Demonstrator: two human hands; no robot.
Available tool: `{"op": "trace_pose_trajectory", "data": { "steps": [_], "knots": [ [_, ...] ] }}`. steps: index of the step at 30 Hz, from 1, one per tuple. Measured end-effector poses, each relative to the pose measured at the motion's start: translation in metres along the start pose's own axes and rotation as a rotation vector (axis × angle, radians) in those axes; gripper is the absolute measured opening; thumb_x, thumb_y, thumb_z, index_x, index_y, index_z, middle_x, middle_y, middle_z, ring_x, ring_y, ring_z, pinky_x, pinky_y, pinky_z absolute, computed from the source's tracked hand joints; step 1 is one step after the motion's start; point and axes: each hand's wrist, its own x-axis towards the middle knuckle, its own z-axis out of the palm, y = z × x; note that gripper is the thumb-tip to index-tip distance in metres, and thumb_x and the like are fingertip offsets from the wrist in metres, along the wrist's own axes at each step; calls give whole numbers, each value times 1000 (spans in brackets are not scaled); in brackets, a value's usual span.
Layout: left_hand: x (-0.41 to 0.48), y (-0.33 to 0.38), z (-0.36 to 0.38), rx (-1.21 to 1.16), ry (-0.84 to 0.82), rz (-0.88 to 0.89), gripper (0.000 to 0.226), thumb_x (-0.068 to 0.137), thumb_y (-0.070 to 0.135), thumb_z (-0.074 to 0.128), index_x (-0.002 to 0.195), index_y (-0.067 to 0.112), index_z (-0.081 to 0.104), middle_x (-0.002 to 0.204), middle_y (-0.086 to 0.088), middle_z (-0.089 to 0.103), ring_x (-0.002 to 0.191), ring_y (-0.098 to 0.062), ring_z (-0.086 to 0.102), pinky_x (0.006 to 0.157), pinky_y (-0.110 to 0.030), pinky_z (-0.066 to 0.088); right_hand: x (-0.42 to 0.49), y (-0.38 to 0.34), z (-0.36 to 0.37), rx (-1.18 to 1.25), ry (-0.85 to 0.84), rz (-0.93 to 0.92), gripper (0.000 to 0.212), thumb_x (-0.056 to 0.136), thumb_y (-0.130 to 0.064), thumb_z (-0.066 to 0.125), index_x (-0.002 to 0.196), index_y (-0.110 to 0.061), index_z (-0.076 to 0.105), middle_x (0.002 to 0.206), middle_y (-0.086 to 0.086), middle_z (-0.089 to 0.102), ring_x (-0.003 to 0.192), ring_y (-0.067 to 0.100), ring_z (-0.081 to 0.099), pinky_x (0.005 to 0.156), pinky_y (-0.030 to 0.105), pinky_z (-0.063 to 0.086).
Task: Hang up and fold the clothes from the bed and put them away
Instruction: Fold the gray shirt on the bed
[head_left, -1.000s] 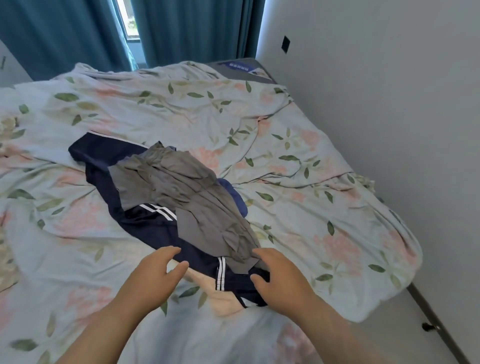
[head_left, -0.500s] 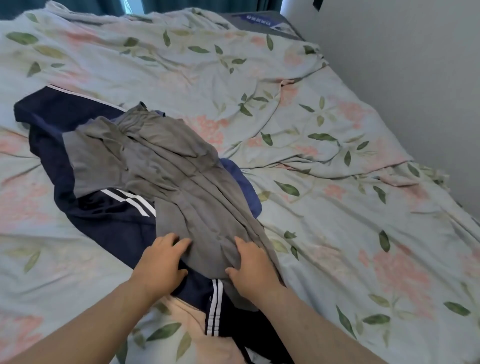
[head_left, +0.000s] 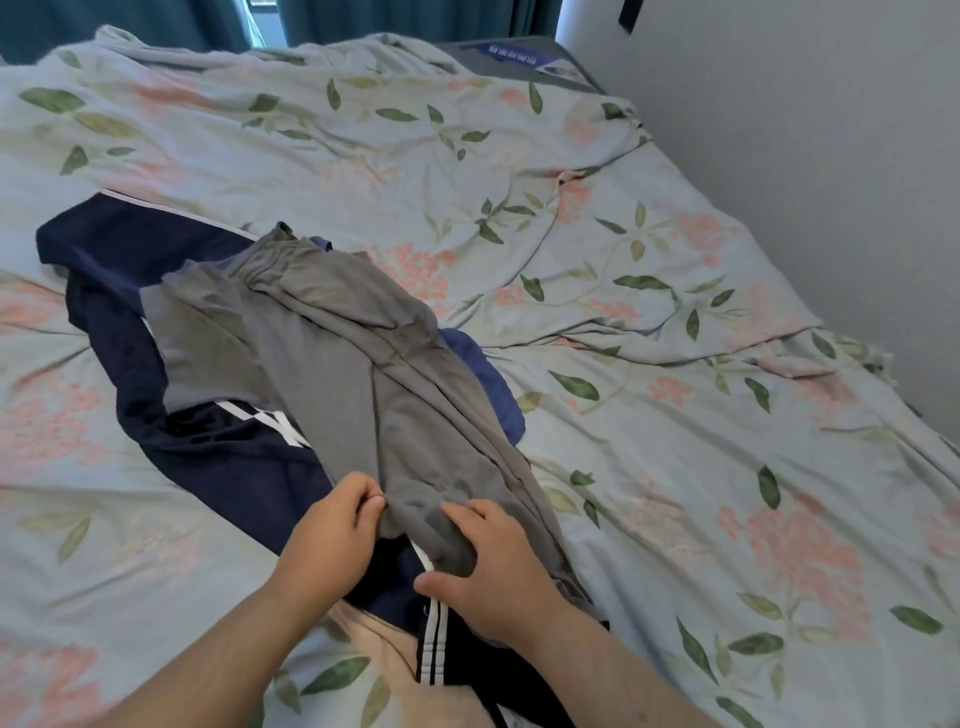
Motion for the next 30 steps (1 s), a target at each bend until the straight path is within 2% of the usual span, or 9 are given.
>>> {"op": "trace_pose_trajectory", "data": {
  "steps": [3, 5, 7, 10, 16, 20, 23, 26, 30],
  "knots": [
    [-10, 21, -10, -161, -55, 7, 25, 96, 24, 59, 71, 26, 53, 61, 10, 57, 54, -3, 49, 54, -22, 39, -2, -4, 6, -13, 124, -63, 40, 89, -43, 64, 124, -26, 66, 143, -7, 46, 133, 12, 37, 108, 21, 27],
    [-19, 28, -18, -158, -173, 40, 17, 84, 30, 71, 77, 30, 56, 67, 11, 62, 56, -1, 53, 53, -17, 40, -8, -3, 4, 109, 244, -48, 16, 96, -23, 60, 102, -16, 73, 115, -7, 65, 108, 5, 54, 92, 18, 37],
    [-26, 23, -27, 70, -275, 104, 18, 78, 28, 71, 83, 34, 56, 79, 10, 61, 68, -3, 58, 57, -18, 45, -19, -5, -4, 253, 275, -11, 18, 100, -19, 54, 88, -21, 67, 84, -8, 65, 80, 8, 56, 70, 22, 42],
    [-30, 17, -38, 384, -198, 205, 16, 81, 11, 59, 80, 27, 60, 83, 11, 49, 77, -11, 54, 69, -32, 48, -36, -7, -20, 225, 226, -21, 20, 102, -26, 49, 84, -27, 56, 79, -1, 60, 70, 15, 56, 59, 27, 40],
    [-40, 48, -78, -57, -12, 64, 22, 84, 10, 62, 69, 26, 60, 66, 4, 61, 64, -10, 55, 61, -33, 43, -75, -43, -76, 117, 179, -24, 27, 90, -53, 60, 68, -39, 51, 65, -16, 56, 62, 4, 51, 56, 19, 36],
    [-38, 104, -134, -73, 18, 185, 21, 87, 16, 60, 67, 22, 57, 64, 0, 58, 60, -11, 53, 58, -33, 41, -101, -99, -124, 77, 14, 38, 44, 59, -56, 78, 98, -48, 59, 96, -30, 62, 75, -7, 63, 53, 11, 46],
    [-43, 150, -182, -95, 66, 250, 28, 85, 14, 62, 59, 20, 53, 56, 0, 53, 56, -9, 47, 54, -24, 36, -120, -141, -160, -9, 57, -41, 35, 78, -33, 73, 105, -45, 54, 96, -19, 61, 81, -4, 60, 59, 12, 45],
    [-54, 186, -225, -100, 88, 269, 38, 86, 20, 61, 53, 23, 43, 50, 7, 46, 50, -6, 41, 49, -21, 29, -136, -186, -194, -10, 155, -88, 11, 92, -26, 64, 86, -31, 55, 83, -15, 61, 77, -7, 55, 65, 13, 43],
    [-83, 226, -295, -141, 129, 256, 29, 85, 26, 68, 61, 20, 54, 53, 8, 56, 52, -6, 48, 53, -30, 36, -179, -257, -238, 162, 179, -114, 32, 98, -33, 59, 67, -26, 59, 64, -18, 61, 60, -4, 52, 58, 13, 41]
  ]
}}
